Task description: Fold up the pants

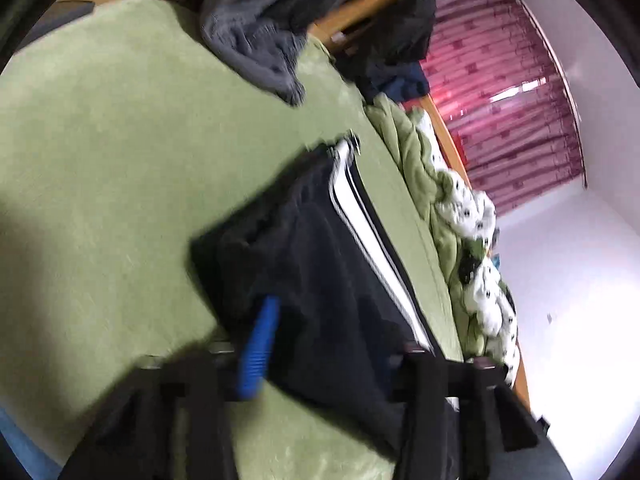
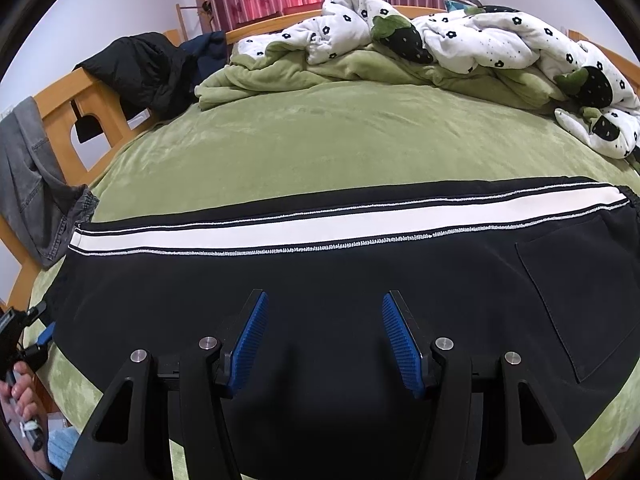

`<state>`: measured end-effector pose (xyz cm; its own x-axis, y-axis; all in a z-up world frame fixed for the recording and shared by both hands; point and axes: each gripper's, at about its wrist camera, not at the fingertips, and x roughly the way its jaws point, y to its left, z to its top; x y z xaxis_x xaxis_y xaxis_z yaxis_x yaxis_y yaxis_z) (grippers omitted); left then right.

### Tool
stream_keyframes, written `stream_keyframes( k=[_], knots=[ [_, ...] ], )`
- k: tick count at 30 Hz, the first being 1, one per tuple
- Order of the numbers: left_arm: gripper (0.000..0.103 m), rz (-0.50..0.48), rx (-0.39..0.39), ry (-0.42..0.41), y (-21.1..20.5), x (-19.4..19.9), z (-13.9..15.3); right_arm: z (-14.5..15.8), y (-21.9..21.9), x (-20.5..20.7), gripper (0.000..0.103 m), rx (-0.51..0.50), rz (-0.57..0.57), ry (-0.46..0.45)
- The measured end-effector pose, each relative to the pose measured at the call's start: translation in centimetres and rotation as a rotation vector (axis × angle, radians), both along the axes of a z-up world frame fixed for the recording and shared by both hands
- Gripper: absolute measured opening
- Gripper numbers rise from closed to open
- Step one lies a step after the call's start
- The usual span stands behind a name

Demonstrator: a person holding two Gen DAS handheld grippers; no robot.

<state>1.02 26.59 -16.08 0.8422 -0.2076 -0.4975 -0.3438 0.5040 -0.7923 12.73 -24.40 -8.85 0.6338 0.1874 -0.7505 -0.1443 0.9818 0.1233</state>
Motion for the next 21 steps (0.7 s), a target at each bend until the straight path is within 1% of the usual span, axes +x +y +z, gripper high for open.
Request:
stream_keyframes(
  k=[1, 2, 3, 4, 5, 7, 8, 9, 10, 11, 12, 13, 14, 16, 18, 20, 21],
  knots=[
    [0.018, 0.005, 0.007, 0.024, 0.5, -0.3, 0.0, 0.0, -0.1, 0.0, 0.060, 0.003, -0.001, -0.001],
    [0.018, -0.006, -0.012, 0.029, 0.8, -0.5, -0.2, 0.0, -0.2, 0.0, 0.060, 0.006, 0.001, -0.001],
    [0.018, -0.019, -0.047, 0.018, 0.8, -0.8, -0.4, 0.0, -0.2, 0.0, 0.060, 0.007, 0.001, 0.000],
    [0.018, -0.034, -0.085, 0.021, 0.8, -1.3, -0.8, 0.0, -0.2, 0.1, 0.060, 0.008, 0.001, 0.001],
    [0.020, -0.050, -0.106, 0.029, 0.5, -1.6, -1.2, 0.0, -0.3, 0.1, 0.060, 0.010, 0.003, 0.002],
    [0.022, -0.087, -0.109, 0.019, -0.7, -2.5, -1.5, 0.0, -0.3, 0.1, 0.060, 0.016, 0.007, 0.002],
    [0.026, -0.111, -0.102, 0.016, -1.7, -2.9, -1.6, 0.1, -0.3, 0.1, 0.060, 0.019, 0.008, 0.000],
    [0.030, -0.134, -0.113, 0.007, -2.4, -3.2, -1.7, 0.1, -0.3, 0.0, 0.060, 0.018, 0.011, -0.002],
    [0.039, -0.145, -0.128, -0.007, -2.9, -3.4, -1.9, 0.1, -0.3, -0.1, 0.060, 0.015, 0.013, -0.004],
    [0.044, -0.151, -0.143, -0.029, -3.6, -3.6, -2.0, 0.1, -0.2, -0.1, 0.060, 0.009, 0.015, -0.008],
    [0.048, -0.143, -0.151, -0.061, -4.2, -3.8, -2.0, 0.1, -0.3, -0.1, 0.060, 0.005, 0.016, -0.009],
    [0.054, -0.132, -0.147, -0.071, -4.5, -3.9, -1.9, 0.1, -0.3, -0.1, 0.060, 0.004, 0.016, -0.010],
    [0.058, -0.120, -0.140, -0.076, -4.7, -3.7, -1.8, 0.1, -0.4, -0.1, 0.060, 0.005, 0.015, -0.010],
    [0.060, -0.098, -0.156, -0.082, -4.7, -3.2, -1.7, 0.1, -0.5, -0.1, 0.060, 0.011, 0.013, -0.010],
    [0.060, -0.091, -0.214, -0.097, -4.6, -2.6, -2.1, 0.1, -0.6, -0.1, 0.060, 0.016, 0.009, -0.011],
    [0.060, -0.095, -0.252, -0.108, -4.8, -2.2, -2.3, 0.2, -0.7, -0.2, 0.060, 0.023, 0.006, -0.013],
    [0.060, -0.090, -0.256, -0.110, -5.0, -2.0, -2.3, 0.2, -0.8, -0.2, 0.060, 0.027, 0.005, -0.014]
  ],
)
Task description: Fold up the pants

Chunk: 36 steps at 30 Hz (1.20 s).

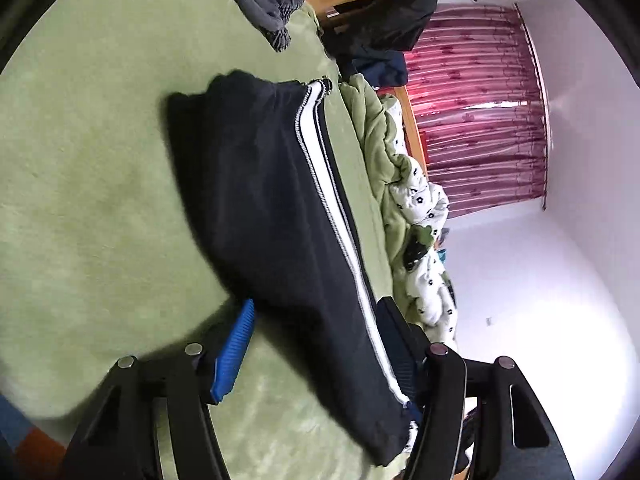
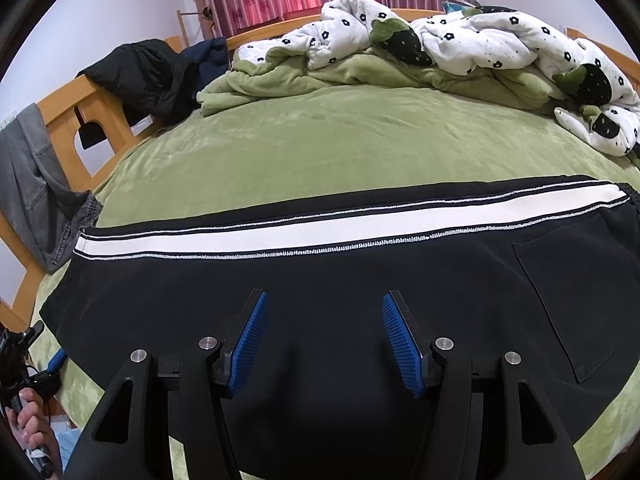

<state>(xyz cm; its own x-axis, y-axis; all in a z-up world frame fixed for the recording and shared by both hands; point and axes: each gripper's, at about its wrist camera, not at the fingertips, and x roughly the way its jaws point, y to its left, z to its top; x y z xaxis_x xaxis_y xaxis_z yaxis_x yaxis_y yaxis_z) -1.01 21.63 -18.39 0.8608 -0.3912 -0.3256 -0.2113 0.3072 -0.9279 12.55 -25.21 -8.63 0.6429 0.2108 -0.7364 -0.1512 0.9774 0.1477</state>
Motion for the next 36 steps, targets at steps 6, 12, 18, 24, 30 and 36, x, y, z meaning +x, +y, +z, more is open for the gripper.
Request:
stream_keyframes(
  k=[6, 12, 18, 24, 30, 36],
  knots=[
    [0.060, 0.022, -0.041, -0.005, -0.3, 1.2, -0.2, 0.0, -0.2, -0.1, 0.060, -0.001, 0.002, 0.002],
    [0.060, -0.003, -0.019, 0.015, -1.9, 2.8, -0.1, 0.0, -0.1, -0.2, 0.060, 0.004, 0.006, -0.002],
    [0.033, 0.102, 0.011, -0.010, 1.5, 1.5, 0.2, -0.2, -0.4, -0.2, 0.060, 0.006, -0.007, 0.003],
    [0.010, 0.169, 0.159, 0.036, 5.2, 0.7, 2.1, -0.1, -0.6, -0.1, 0.060, 0.020, -0.013, 0.007],
    [0.011, 0.149, 0.351, 0.109, 5.6, 1.8, 3.0, -0.2, -0.2, 0.1, 0.060, 0.000, -0.005, 0.007],
    [0.019, 0.187, 0.357, 0.127, 6.4, 1.5, 1.9, -0.4, -0.3, 0.2, 0.060, 0.001, -0.023, 0.017]
  ],
)
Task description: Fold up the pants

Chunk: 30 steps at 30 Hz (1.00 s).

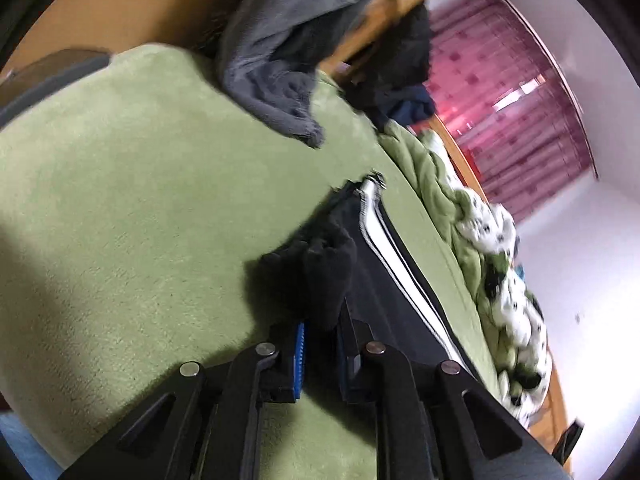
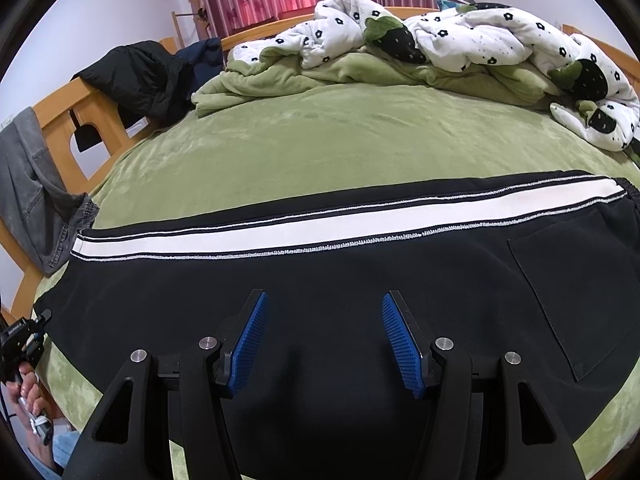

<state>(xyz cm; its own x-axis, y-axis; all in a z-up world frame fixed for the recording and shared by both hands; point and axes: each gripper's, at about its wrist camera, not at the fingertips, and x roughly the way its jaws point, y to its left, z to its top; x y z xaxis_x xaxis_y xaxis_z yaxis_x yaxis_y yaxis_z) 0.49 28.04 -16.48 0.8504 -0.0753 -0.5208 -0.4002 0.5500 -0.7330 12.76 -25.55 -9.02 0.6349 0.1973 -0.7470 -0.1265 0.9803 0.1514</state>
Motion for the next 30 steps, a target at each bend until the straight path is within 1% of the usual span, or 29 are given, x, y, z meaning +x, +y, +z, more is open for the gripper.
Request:
stream_keyframes(
  k=[1, 4, 6, 8, 9, 10, 12, 14, 15, 17, 18, 19, 20, 23, 24, 26, 27, 28, 30],
  knots=[
    [0.024, 0.013, -0.006, 0.013, 0.2, 0.3, -0.3, -0.1, 0.0, 0.1, 0.060, 0.003, 0.000, 0.004],
    [0.027, 0.027, 0.001, 0.037, 0.6, 1.5, -0.3, -0.1, 0.1, 0.0, 0.060, -0.004, 0.001, 0.004],
    [0.027, 0.034, 0.010, 0.057, 0.6, 1.8, -0.1, 0.0, 0.1, -0.1, 0.060, -0.007, 0.006, -0.001],
    [0.021, 0.026, 0.068, 0.065, 0.1, 1.9, 0.9, 0.1, 0.0, -0.4, 0.060, -0.016, 0.010, -0.012],
    [0.021, 0.026, 0.141, 0.080, -0.6, 2.0, 2.0, 0.1, -0.2, -0.5, 0.060, -0.017, 0.012, -0.018],
    [0.020, 0.028, 0.185, 0.094, -1.1, 2.1, 2.6, 0.2, -0.4, -0.6, 0.060, -0.015, 0.012, -0.025],
    [0.019, 0.044, 0.321, 0.121, -3.3, 2.4, 4.8, 0.3, -1.0, -0.9, 0.060, -0.004, 0.009, -0.031],
    [0.019, 0.043, 0.417, 0.116, -5.1, 2.7, 6.9, 0.5, -1.7, -1.1, 0.060, 0.014, 0.003, -0.040],
    [0.019, 0.031, 0.493, 0.103, -6.8, 3.0, 8.6, 0.6, -2.2, -1.1, 0.060, 0.025, -0.003, -0.044],
    [0.018, 0.008, 0.597, 0.079, -9.6, 3.5, 11.2, 0.8, -3.1, -1.2, 0.060, 0.049, -0.011, -0.051],
    [0.018, -0.021, 0.679, 0.057, -12.1, 4.0, 13.0, 0.9, -3.7, -1.3, 0.060, 0.059, -0.015, -0.057],
    [0.018, -0.047, 0.723, 0.042, -13.7, 4.4, 14.0, 1.0, -4.2, -1.4, 0.060, 0.062, -0.018, -0.064],
    [0.018, -0.103, 0.793, 0.019, -16.6, 5.0, 15.4, 1.1, -4.7, -1.5, 0.060, 0.060, -0.022, -0.072],
    [0.018, -0.252, 0.914, -0.037, -23.8, 6.2, 17.4, 1.5, -6.7, -2.1, 0.060, 0.041, -0.047, -0.106],
    [0.018, -0.333, 0.943, -0.053, -27.3, 6.8, 17.5, 1.5, -7.6, -2.4, 0.060, 0.042, -0.057, -0.111],
    [0.017, -0.437, 0.948, -0.057, -31.6, 7.5, 17.0, 1.5, -9.2, -2.8, 0.060, 0.047, -0.076, -0.116],
    [0.017, -0.508, 0.931, -0.050, -34.5, 8.0, 15.8, 1.5, -10.2, -3.2, 0.060, 0.046, -0.092, -0.119],
    [0.017, -0.542, 0.917, -0.043, -36.0, 8.1, 15.0, 1.3, -11.3, -3.5, 0.060, 0.042, -0.111, -0.122],
    [0.017, -0.618, 0.860, -0.012, -39.5, 8.6, 12.2, 1.1, -13.3, -4.2, 0.060, 0.035, -0.143, -0.123]
  ],
)
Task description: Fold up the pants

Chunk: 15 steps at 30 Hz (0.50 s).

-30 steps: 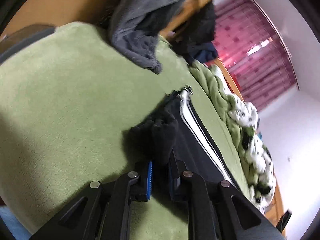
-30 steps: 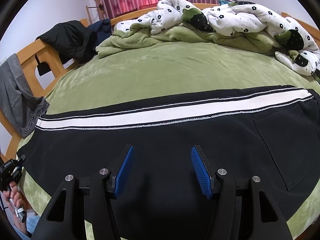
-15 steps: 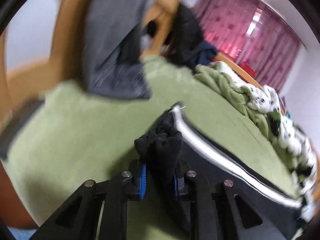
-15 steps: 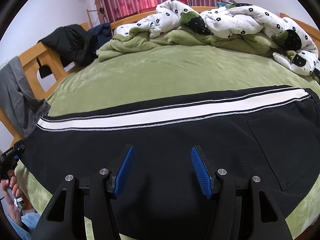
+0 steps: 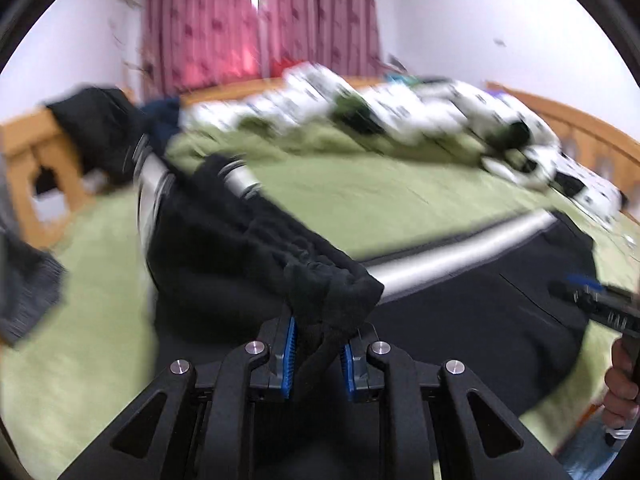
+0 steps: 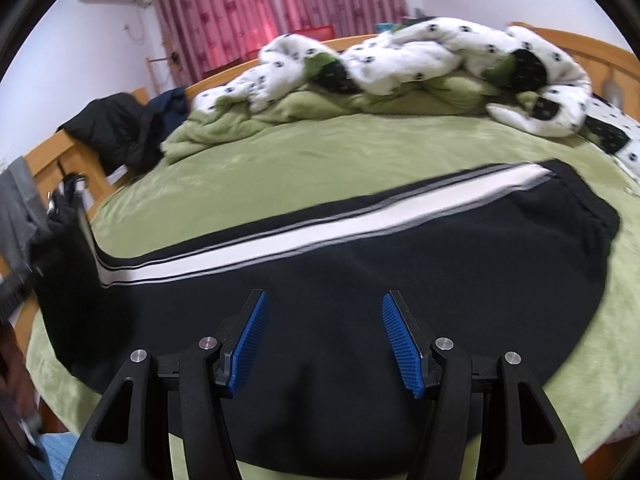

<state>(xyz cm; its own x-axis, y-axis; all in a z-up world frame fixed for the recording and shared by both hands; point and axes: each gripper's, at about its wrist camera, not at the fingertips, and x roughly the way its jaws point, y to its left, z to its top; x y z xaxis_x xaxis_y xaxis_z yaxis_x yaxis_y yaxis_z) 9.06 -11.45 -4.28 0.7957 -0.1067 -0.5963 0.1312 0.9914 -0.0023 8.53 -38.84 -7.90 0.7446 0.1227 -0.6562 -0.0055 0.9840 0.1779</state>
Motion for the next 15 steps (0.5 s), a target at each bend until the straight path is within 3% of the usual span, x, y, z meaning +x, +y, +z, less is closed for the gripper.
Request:
stream_keyframes(
  k=[4, 7, 9, 11, 15],
  knots=[
    [0.017, -0.060, -0.067, 0.164, -4.5, 0.2, -5.8, -0.7, -3.8, -1.4, 0.060, 0.021, -0.054, 0.019],
    [0.018, -0.037, 0.000, 0.138, -6.0, -1.3, -7.2, -1.0, -5.7, -2.4, 0.060, 0.031, -0.074, 0.020],
    [0.027, -0.083, -0.018, 0.143, -5.8, -2.4, -6.6, -1.1, -6.2, -2.8, 0.060, 0.028, -0.064, 0.018],
    [0.054, -0.153, -0.083, 0.173, -4.7, -3.5, -5.9, -1.3, -6.0, -2.9, 0.060, 0.018, -0.048, 0.016],
    [0.061, -0.112, -0.094, 0.110, -2.2, -6.3, -4.5, -1.5, -4.3, -2.5, 0.060, 0.006, 0.021, 0.022]
  ],
)
